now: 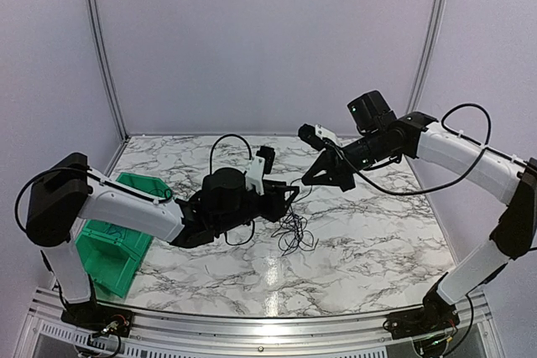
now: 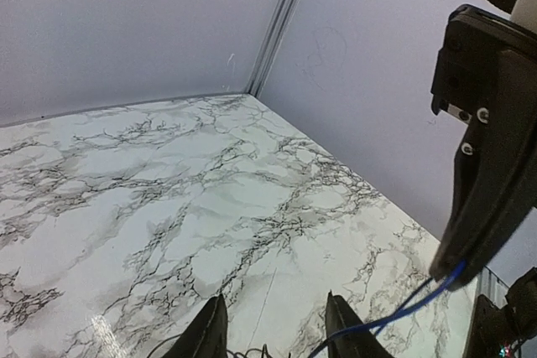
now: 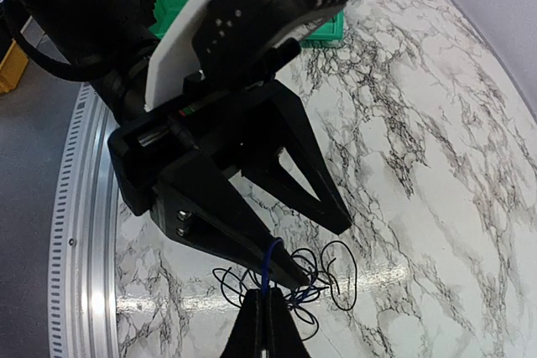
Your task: Untangle the cables
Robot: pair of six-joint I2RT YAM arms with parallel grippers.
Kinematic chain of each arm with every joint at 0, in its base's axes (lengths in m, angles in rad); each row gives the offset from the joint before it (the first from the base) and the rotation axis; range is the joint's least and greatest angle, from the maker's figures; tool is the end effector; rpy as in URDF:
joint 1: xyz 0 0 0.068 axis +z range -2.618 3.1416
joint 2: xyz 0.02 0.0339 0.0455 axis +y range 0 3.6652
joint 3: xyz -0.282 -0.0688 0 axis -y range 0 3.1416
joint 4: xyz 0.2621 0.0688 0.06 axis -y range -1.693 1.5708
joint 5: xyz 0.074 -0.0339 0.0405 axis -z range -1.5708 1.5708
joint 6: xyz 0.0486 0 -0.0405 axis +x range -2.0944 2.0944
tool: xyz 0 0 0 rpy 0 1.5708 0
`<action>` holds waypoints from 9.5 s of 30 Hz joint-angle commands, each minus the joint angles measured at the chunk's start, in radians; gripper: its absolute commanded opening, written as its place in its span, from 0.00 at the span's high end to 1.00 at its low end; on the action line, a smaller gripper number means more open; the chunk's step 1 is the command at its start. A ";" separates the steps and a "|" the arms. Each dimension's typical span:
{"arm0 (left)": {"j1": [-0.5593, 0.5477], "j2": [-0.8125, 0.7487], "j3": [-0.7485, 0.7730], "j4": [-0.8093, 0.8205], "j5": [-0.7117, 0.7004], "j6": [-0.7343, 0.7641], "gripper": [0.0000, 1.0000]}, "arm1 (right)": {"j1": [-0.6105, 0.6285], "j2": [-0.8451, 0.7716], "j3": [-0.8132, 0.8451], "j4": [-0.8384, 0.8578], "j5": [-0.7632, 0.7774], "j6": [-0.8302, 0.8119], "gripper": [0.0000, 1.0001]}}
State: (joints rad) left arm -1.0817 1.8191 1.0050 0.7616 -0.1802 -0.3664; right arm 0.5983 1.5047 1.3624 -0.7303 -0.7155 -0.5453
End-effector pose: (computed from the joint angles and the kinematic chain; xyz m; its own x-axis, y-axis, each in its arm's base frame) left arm 0.2118 -0.3795 0.2311 -0.3040 -0.1789 -0.9357 0.7235 0.5956 -0.3490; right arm 0.2634 0.2181 0.3323 -0.1399 -0.5692 -0.8102 -0.9897 0.1064 0.0962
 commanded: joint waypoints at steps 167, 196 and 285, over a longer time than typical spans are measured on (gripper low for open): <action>0.319 -1.079 -0.269 -2.079 -0.363 -1.032 0.74 | -0.046 -0.033 -0.299 0.307 -0.018 -0.068 0.46; 0.315 -0.662 -0.070 -1.272 -0.321 -0.250 0.37 | -0.086 0.057 -0.284 0.321 0.126 -0.027 0.50; 0.184 -0.999 0.210 -1.109 -0.491 -0.009 1.00 | -0.164 0.471 -0.185 0.238 0.544 -0.016 1.00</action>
State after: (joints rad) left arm -0.8993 0.8608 1.1095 -0.2260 -0.5739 -0.4694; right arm 0.4595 1.9244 1.1851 -0.4416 -0.2932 -0.5724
